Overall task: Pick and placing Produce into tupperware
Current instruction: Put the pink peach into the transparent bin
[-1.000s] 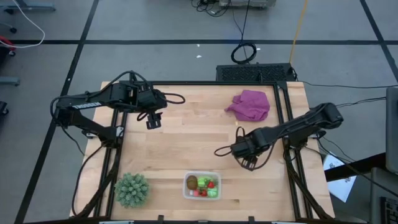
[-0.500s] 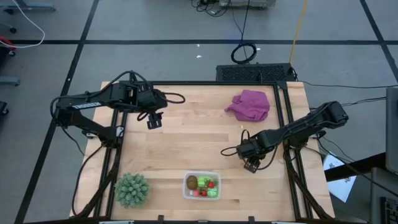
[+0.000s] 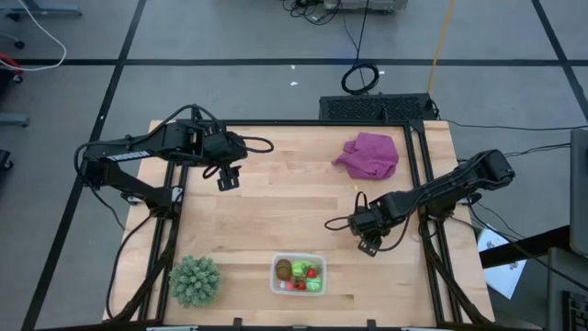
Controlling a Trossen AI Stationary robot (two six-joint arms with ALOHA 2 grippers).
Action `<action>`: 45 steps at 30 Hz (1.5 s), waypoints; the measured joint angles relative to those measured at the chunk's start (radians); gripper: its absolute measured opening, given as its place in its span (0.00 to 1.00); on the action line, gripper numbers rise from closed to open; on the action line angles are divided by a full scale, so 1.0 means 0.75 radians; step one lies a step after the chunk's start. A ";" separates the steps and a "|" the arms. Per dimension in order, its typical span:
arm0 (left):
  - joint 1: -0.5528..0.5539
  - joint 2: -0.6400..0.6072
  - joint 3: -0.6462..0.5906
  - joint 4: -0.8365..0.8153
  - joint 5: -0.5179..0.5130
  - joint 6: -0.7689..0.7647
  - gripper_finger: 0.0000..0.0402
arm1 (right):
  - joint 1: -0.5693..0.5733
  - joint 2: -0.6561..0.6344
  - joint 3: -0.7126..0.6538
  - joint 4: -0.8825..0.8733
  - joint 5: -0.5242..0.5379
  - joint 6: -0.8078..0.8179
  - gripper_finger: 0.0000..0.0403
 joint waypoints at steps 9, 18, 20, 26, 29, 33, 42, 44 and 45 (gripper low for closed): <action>0.000 0.000 0.000 0.000 0.000 0.001 0.70 | 0.001 0.000 -0.029 -0.012 -0.001 0.000 0.45; 0.000 0.000 0.000 0.000 0.000 0.001 0.70 | 0.001 0.001 -0.109 0.065 -0.002 0.001 0.45; 0.000 0.000 0.000 0.000 0.000 0.001 0.70 | 0.001 0.001 -0.109 0.065 -0.004 0.001 0.45; 0.000 0.000 0.000 0.000 0.000 0.001 0.70 | 0.001 0.001 -0.109 0.062 -0.037 0.001 0.45; 0.000 0.000 0.000 0.000 0.000 0.002 0.70 | 0.001 0.001 -0.109 0.061 -0.037 0.001 0.45; 0.000 0.000 0.000 -0.001 0.000 0.002 0.70 | 0.001 0.001 -0.109 0.061 -0.037 0.001 0.45; 0.000 0.000 0.000 -0.001 0.000 0.002 0.70 | 0.001 0.001 -0.109 0.064 -0.071 0.001 0.45; 0.000 0.000 0.000 -0.001 0.000 0.009 0.70 | 0.001 0.001 -0.109 0.064 -0.071 0.001 0.45; 0.000 0.000 0.000 -0.001 0.000 0.010 0.70 | 0.001 0.001 -0.109 0.065 -0.071 0.001 0.45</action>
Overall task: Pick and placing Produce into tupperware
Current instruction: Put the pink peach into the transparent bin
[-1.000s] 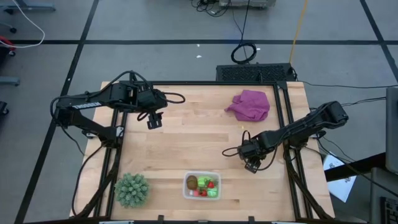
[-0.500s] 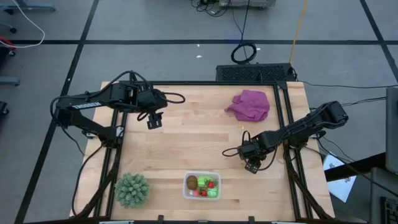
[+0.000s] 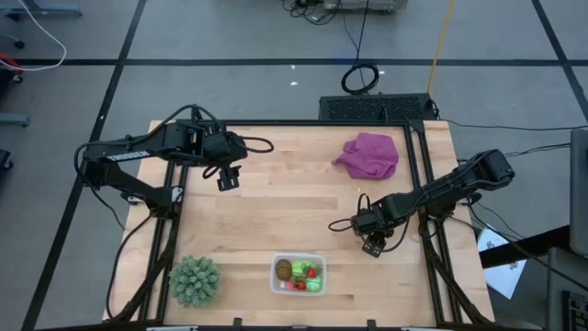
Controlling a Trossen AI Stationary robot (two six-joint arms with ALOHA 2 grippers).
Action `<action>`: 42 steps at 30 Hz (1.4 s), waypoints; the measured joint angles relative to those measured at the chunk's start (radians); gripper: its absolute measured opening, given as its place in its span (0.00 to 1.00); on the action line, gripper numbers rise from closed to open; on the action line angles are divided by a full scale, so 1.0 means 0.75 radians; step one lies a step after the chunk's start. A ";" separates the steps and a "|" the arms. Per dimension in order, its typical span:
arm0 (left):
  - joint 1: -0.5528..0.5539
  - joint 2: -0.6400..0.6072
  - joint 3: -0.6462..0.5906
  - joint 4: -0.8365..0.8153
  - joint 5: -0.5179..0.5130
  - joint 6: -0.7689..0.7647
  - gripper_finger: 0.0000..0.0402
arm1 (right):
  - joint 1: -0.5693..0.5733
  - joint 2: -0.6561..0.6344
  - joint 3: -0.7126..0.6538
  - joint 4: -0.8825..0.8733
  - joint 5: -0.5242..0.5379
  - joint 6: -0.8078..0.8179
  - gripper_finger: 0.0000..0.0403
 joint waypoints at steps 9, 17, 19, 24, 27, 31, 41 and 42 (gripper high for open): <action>0.000 0.000 0.000 -0.001 0.000 -0.001 0.70 | 0.000 0.000 0.000 -0.001 -0.004 -0.007 0.45; 0.000 0.000 0.000 -0.001 -0.001 -0.001 0.70 | 0.000 -0.001 -0.060 0.047 -0.056 0.006 0.45; 0.000 0.000 0.000 -0.001 -0.001 -0.001 0.70 | -0.001 -0.001 -0.089 0.084 -0.067 0.030 0.45; 0.000 0.000 0.000 -0.001 -0.001 -0.001 0.70 | -0.001 -0.004 -0.115 0.120 -0.069 0.044 0.45; 0.000 0.000 0.000 -0.001 -0.001 -0.002 0.70 | -0.001 -0.004 -0.115 0.122 -0.069 0.037 0.45; 0.000 0.000 0.000 -0.001 -0.001 -0.004 0.70 | -0.001 -0.004 -0.116 0.123 -0.068 0.036 0.42; 0.000 -0.001 0.000 0.000 -0.002 -0.004 0.70 | -0.001 -0.017 -0.121 0.129 -0.065 0.035 0.30; 0.000 0.000 0.000 0.000 -0.002 -0.004 0.70 | -0.001 -0.026 -0.122 0.132 -0.065 0.036 0.30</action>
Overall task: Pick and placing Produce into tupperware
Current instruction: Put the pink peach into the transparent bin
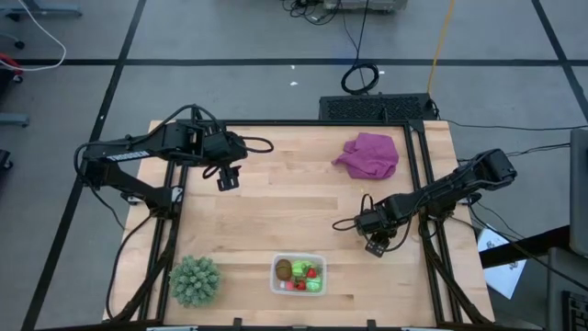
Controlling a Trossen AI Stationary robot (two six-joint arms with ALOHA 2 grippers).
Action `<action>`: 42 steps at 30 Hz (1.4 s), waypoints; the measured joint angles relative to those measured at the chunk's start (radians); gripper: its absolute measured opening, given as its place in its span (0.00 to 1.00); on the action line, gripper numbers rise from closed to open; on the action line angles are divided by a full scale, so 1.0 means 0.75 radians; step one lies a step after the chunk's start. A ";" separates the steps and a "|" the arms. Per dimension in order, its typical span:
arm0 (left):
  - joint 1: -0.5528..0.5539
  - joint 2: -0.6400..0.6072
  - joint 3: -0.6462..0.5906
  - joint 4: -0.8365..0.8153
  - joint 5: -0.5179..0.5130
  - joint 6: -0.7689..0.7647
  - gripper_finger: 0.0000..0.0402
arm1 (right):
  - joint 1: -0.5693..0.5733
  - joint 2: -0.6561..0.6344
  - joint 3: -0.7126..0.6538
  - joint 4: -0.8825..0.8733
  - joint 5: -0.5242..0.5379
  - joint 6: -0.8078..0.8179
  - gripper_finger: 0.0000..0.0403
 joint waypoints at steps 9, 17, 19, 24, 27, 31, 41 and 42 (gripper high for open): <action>0.000 0.000 0.000 0.001 -0.001 0.000 0.70 | 0.000 -0.144 0.000 0.162 0.008 0.060 0.30; 0.000 0.000 0.000 0.001 -0.001 0.001 0.70 | 0.000 -0.168 0.001 0.620 0.007 0.029 0.30; 0.000 0.000 0.000 0.001 -0.001 0.001 0.70 | 0.000 -0.168 0.002 0.742 0.007 0.013 0.30; 0.000 0.000 0.000 0.001 -0.002 0.008 0.70 | 0.001 -0.168 0.023 1.003 0.015 -0.092 0.30; 0.000 0.000 0.000 0.002 -0.012 0.009 0.70 | 0.001 -0.155 0.113 1.003 0.047 -0.217 0.30; 0.000 0.000 0.000 0.003 -0.037 0.010 0.70 | 0.010 -0.085 0.323 0.901 0.075 -0.438 0.29; 0.000 0.000 0.000 0.001 -0.037 0.034 0.70 | 0.050 0.366 1.009 0.192 0.178 -0.730 0.29; 0.000 0.000 0.000 0.001 -0.037 0.039 0.70 | 0.052 0.416 1.056 0.150 0.178 -0.733 0.29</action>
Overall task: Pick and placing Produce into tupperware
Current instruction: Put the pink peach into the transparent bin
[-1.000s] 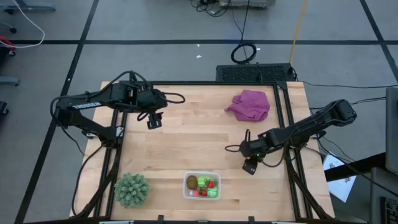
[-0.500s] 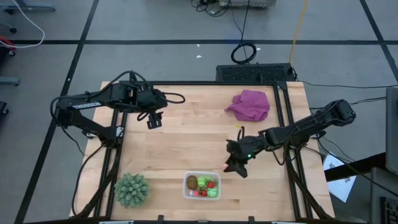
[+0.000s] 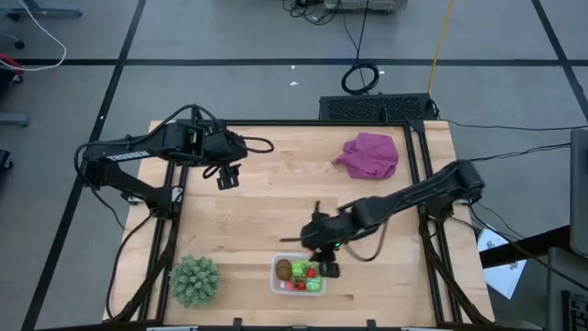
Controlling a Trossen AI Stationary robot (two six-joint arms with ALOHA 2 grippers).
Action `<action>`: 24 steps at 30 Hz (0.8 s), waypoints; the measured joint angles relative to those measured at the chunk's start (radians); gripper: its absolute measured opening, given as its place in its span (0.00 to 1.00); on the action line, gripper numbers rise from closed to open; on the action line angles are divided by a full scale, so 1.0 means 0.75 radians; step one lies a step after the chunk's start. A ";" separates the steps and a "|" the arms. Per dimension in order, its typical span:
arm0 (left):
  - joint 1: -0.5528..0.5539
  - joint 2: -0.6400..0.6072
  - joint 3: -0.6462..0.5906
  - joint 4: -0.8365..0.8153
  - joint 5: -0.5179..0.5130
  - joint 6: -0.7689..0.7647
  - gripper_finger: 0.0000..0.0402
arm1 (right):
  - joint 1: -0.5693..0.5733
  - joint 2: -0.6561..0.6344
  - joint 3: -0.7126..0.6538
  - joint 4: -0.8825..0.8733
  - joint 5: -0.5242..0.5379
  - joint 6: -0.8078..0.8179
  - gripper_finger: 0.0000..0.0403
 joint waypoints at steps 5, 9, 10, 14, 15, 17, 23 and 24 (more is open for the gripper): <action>0.000 0.000 0.000 -0.008 -0.002 0.019 0.70 | 0.011 0.210 0.200 -0.198 -0.002 -0.007 0.29; 0.000 0.000 0.000 -0.009 -0.010 0.025 0.70 | 0.034 0.300 0.283 -0.240 -0.004 -0.005 0.29; 0.000 0.000 0.000 -0.009 -0.011 0.025 0.70 | 0.039 0.308 0.288 -0.226 -0.005 -0.002 0.29; 0.000 0.000 0.000 -0.009 -0.012 0.026 0.70 | 0.069 0.312 0.289 -0.180 -0.005 0.061 0.29; 0.000 0.000 0.000 -0.009 -0.012 0.025 0.70 | 0.077 0.311 0.289 -0.167 -0.005 0.072 0.29; 0.000 0.000 0.000 -0.009 -0.012 0.025 0.70 | 0.095 0.311 0.289 -0.133 -0.002 0.090 0.29; 0.000 0.000 0.000 -0.009 -0.012 0.023 0.70 | 0.129 0.332 0.290 -0.112 -0.005 0.129 0.29; 0.000 0.000 0.000 -0.009 -0.012 0.020 0.70 | 0.132 0.334 0.289 -0.115 -0.001 0.138 0.29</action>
